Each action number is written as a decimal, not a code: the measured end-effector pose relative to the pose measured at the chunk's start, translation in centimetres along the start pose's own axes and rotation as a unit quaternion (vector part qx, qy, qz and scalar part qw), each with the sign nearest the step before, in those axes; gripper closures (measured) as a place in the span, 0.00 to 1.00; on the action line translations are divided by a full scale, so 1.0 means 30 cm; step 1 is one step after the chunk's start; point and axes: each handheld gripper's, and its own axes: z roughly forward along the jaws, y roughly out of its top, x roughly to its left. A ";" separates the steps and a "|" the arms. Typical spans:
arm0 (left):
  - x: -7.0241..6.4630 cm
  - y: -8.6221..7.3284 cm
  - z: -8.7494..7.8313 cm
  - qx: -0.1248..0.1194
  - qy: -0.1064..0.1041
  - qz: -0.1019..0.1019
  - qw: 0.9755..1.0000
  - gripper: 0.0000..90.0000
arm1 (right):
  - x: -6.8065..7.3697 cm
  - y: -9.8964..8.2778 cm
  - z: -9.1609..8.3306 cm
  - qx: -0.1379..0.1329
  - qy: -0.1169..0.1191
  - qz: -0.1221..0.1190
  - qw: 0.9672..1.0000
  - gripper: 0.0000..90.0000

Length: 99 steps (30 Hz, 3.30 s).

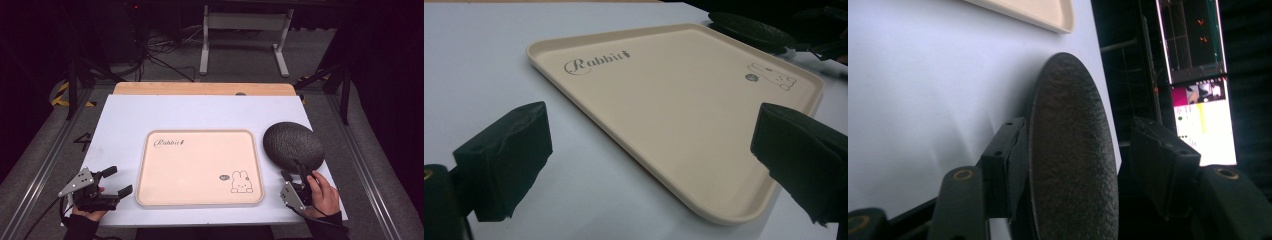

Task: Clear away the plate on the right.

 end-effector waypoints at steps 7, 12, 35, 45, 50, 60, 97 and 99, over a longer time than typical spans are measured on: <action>0.000 0.000 0.000 0.000 0.000 0.000 1.000 0.04 | 0.020 0.004 0.017 0.016 0.014 -0.029 0.999 0.48; 0.000 0.000 0.000 0.000 -0.001 0.000 1.000 0.04 | 0.034 0.013 0.029 0.033 0.023 -0.057 0.998 0.51; 0.000 0.000 0.000 0.000 0.000 0.000 1.000 0.04 | 0.050 0.006 0.090 0.109 0.013 -0.151 0.982 0.70; -0.001 0.000 0.001 0.001 0.000 -0.001 1.000 0.04 | 0.046 0.008 0.108 0.122 0.027 -0.148 0.981 0.79; -0.001 0.000 0.001 0.001 0.000 -0.001 1.000 0.04 | 0.043 0.006 0.115 0.120 0.038 -0.147 0.981 0.85; 0.000 0.000 0.001 0.001 0.000 0.000 1.000 0.04 | 0.044 0.004 0.125 0.123 0.034 -0.123 0.984 0.90; 0.000 0.000 0.002 0.001 0.002 0.000 1.000 0.04 | -0.049 0.053 0.050 0.116 -0.013 -0.097 0.988 0.93; 0.001 0.000 0.002 0.001 0.002 0.000 1.000 0.04 | -0.053 0.062 0.040 0.117 -0.016 -0.099 0.988 0.94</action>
